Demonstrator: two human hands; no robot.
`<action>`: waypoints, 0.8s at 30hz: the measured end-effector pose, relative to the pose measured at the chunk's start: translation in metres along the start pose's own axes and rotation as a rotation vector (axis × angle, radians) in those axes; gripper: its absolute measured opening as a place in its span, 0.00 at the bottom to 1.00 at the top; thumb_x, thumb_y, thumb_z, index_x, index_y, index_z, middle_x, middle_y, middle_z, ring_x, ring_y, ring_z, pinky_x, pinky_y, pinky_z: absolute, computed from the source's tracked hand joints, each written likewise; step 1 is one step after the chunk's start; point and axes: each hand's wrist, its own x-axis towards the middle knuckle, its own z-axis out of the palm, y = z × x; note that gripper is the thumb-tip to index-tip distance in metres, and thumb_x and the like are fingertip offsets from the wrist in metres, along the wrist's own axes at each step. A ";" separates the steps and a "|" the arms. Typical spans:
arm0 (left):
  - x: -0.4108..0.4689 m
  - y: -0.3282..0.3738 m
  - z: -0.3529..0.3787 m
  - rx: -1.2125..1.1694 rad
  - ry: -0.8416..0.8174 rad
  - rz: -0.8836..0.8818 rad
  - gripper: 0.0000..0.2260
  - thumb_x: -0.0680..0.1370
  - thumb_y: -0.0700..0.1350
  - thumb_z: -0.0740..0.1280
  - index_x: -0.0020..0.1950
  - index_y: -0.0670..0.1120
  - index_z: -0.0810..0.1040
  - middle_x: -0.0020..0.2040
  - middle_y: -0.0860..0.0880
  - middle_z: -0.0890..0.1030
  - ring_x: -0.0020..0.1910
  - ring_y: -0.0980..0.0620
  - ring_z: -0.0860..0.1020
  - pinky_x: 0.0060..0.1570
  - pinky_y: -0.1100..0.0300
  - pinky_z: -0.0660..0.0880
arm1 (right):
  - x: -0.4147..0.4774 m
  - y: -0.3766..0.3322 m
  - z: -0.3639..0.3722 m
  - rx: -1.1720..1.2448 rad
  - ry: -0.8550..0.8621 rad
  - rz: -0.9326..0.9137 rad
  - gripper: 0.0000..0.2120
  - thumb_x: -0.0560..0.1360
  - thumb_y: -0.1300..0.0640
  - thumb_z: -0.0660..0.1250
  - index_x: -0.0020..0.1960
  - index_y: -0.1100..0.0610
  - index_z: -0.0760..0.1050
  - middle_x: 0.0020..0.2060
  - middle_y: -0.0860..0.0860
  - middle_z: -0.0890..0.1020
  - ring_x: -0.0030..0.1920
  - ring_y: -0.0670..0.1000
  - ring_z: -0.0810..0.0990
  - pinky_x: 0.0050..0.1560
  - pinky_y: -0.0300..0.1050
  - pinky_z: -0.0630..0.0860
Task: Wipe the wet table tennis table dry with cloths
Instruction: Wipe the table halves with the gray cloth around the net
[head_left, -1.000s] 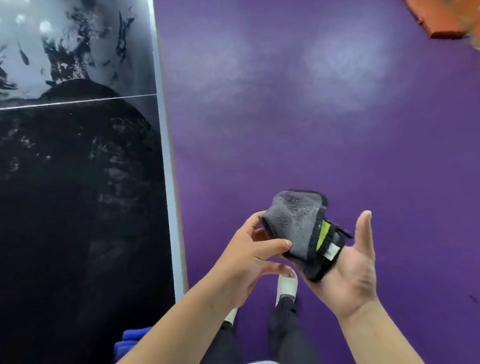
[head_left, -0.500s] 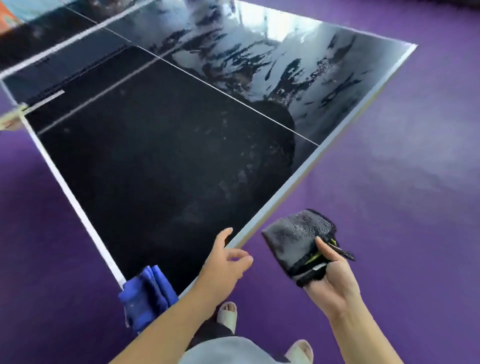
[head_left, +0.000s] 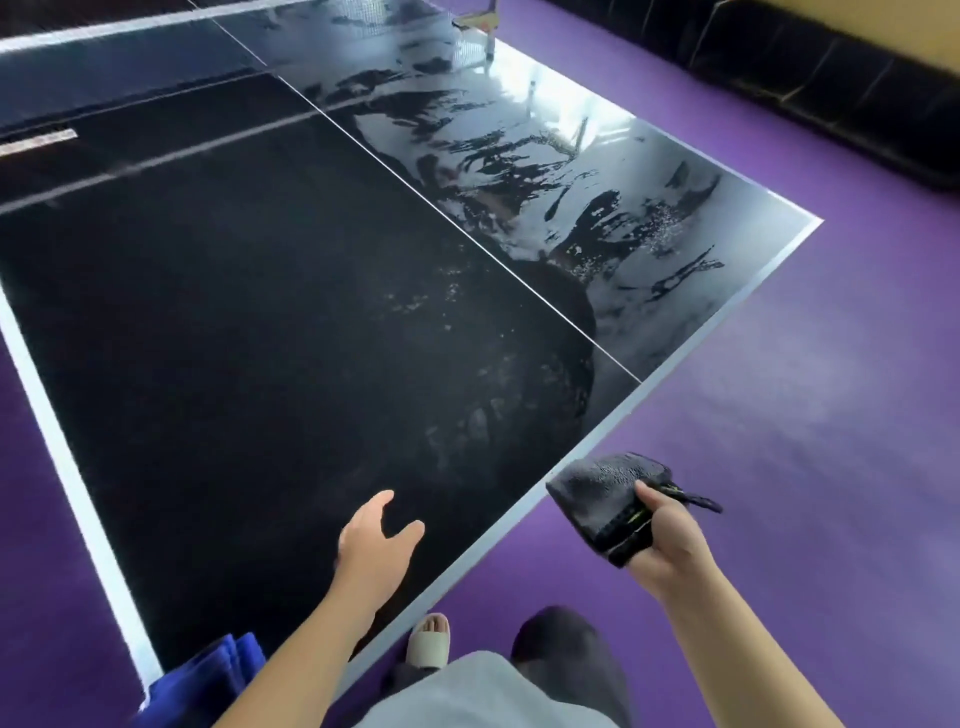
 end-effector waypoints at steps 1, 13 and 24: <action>0.008 0.001 0.002 0.097 0.006 -0.019 0.28 0.80 0.52 0.67 0.78 0.55 0.62 0.80 0.50 0.60 0.79 0.46 0.57 0.73 0.43 0.62 | 0.002 -0.008 0.004 -0.066 0.035 -0.069 0.11 0.81 0.59 0.63 0.62 0.59 0.78 0.53 0.57 0.85 0.54 0.60 0.84 0.64 0.60 0.75; 0.052 0.024 0.018 0.297 0.165 -0.202 0.33 0.80 0.53 0.66 0.81 0.56 0.53 0.83 0.50 0.46 0.81 0.47 0.42 0.77 0.43 0.54 | 0.146 -0.135 0.121 -1.288 0.078 -0.689 0.12 0.78 0.56 0.60 0.36 0.57 0.70 0.47 0.62 0.74 0.35 0.58 0.73 0.37 0.49 0.72; 0.034 0.033 0.016 0.068 0.352 -0.526 0.33 0.80 0.53 0.67 0.81 0.55 0.54 0.83 0.50 0.47 0.81 0.47 0.46 0.77 0.41 0.51 | 0.207 -0.089 0.227 -2.105 -0.206 -0.957 0.16 0.72 0.60 0.62 0.59 0.55 0.72 0.59 0.54 0.75 0.63 0.58 0.73 0.46 0.51 0.70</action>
